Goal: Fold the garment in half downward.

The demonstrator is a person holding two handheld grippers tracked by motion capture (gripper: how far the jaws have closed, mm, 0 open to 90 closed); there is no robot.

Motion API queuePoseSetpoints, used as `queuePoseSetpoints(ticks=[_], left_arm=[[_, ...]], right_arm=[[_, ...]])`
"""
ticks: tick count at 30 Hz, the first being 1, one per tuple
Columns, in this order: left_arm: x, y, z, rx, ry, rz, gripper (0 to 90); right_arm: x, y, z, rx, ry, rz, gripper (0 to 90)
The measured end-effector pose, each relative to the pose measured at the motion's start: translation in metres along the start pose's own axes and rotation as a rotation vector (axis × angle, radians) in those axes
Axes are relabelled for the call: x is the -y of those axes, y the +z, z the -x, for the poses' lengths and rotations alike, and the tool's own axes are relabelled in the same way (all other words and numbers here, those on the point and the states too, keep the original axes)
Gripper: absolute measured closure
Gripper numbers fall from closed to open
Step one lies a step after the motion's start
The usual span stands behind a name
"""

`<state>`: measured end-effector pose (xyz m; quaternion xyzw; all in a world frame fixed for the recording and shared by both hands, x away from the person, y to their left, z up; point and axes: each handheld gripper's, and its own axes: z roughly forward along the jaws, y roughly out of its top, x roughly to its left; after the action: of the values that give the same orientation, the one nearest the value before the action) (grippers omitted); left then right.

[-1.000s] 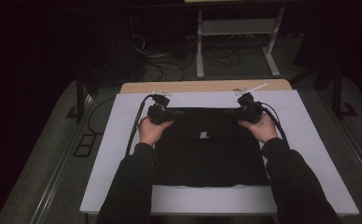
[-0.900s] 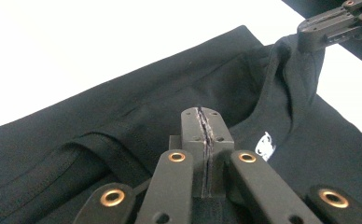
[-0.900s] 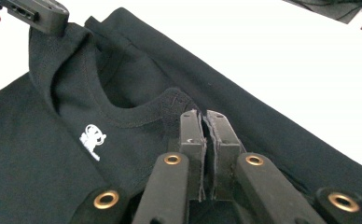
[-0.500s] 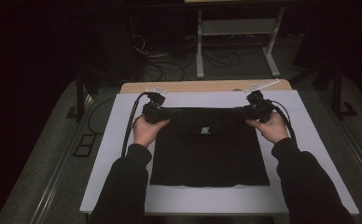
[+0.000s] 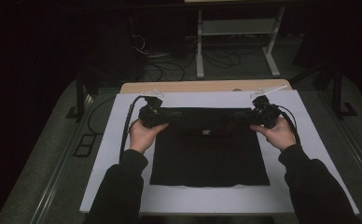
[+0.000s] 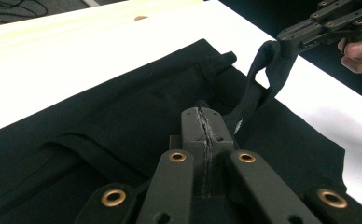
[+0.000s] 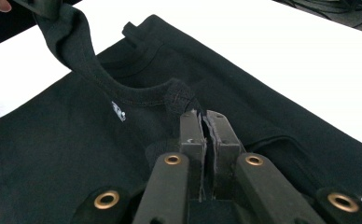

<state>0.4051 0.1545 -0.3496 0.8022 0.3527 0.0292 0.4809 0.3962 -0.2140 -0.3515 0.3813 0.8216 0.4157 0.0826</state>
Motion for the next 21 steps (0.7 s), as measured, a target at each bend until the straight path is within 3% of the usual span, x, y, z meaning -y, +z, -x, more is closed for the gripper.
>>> queuePoseSetpoints(ticks=[3,6,14,21], left_arm=[[0.005,-0.004,0.001,0.003,-0.007,0.009,88.3],[0.015,-0.006,0.0,0.041,-0.032,0.028,88.3],[0.043,-0.004,0.003,0.049,-0.049,0.012,88.3],[0.059,-0.003,0.006,0.084,-0.073,0.016,88.2]], right_arm=[[0.004,-0.002,-0.002,-0.013,-0.002,0.007,85.0],[0.01,-0.004,-0.007,-0.021,0.0,0.013,85.0],[0.034,0.0,-0.016,-0.052,0.01,0.009,85.0],[0.05,-0.001,-0.019,-0.078,0.028,0.004,85.0]])
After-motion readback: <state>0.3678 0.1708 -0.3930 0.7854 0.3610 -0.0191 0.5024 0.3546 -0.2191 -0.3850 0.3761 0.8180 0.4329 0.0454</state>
